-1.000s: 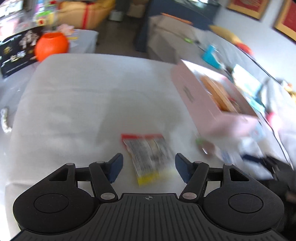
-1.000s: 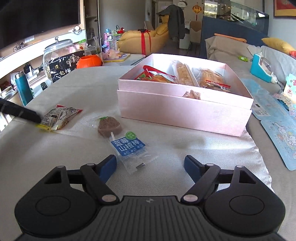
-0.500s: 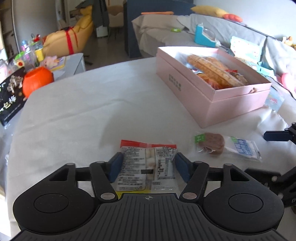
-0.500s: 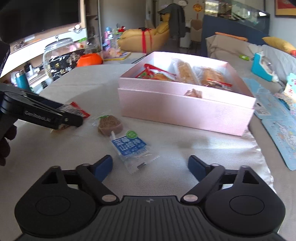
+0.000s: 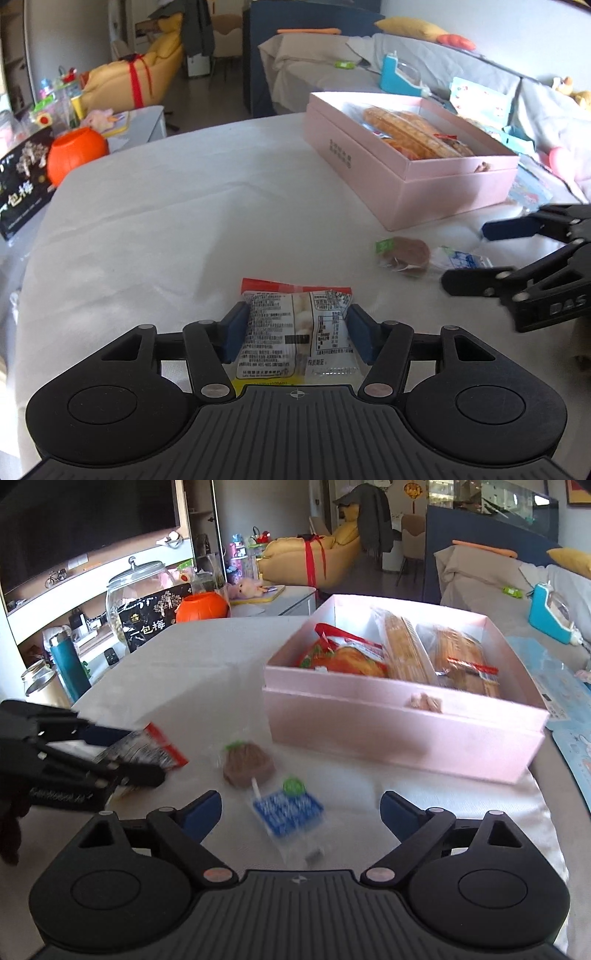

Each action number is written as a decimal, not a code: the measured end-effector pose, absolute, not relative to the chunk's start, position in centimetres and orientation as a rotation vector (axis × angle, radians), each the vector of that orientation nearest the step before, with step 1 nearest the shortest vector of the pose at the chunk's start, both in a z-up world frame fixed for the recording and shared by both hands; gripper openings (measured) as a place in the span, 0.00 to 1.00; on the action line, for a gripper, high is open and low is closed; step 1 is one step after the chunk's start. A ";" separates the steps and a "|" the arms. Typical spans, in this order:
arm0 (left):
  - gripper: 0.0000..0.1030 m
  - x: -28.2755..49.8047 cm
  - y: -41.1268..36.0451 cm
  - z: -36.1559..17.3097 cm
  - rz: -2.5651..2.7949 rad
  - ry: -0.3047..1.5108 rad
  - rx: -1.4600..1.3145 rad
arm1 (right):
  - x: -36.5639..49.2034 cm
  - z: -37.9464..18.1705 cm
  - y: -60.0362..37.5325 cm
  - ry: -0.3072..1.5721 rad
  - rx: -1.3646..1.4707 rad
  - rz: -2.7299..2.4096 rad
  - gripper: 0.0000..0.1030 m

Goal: Organize snacks
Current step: 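Grasp the blue-label lollipop with the right gripper while the left holds the packet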

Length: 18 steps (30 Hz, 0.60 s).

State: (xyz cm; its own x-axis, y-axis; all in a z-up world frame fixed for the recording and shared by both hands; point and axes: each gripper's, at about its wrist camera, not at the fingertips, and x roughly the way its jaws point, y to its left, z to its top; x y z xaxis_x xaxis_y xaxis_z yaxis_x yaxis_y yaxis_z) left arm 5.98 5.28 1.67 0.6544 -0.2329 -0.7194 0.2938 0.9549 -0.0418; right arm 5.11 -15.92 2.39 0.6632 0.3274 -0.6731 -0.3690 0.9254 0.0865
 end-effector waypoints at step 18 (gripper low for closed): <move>0.63 4.1 4.6 0.5 -0.206 0.680 0.035 | 5.1 2.3 -14.2 0.792 -0.074 0.464 0.83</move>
State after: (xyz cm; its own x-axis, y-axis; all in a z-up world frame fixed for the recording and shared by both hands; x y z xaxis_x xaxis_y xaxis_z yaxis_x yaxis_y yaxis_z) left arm 4.12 4.63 0.50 0.7583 -0.1772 -0.6274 0.2001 0.9792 -0.0347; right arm 5.07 -14.19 2.30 0.6078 0.3738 -0.7006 -0.4285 0.8972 0.1068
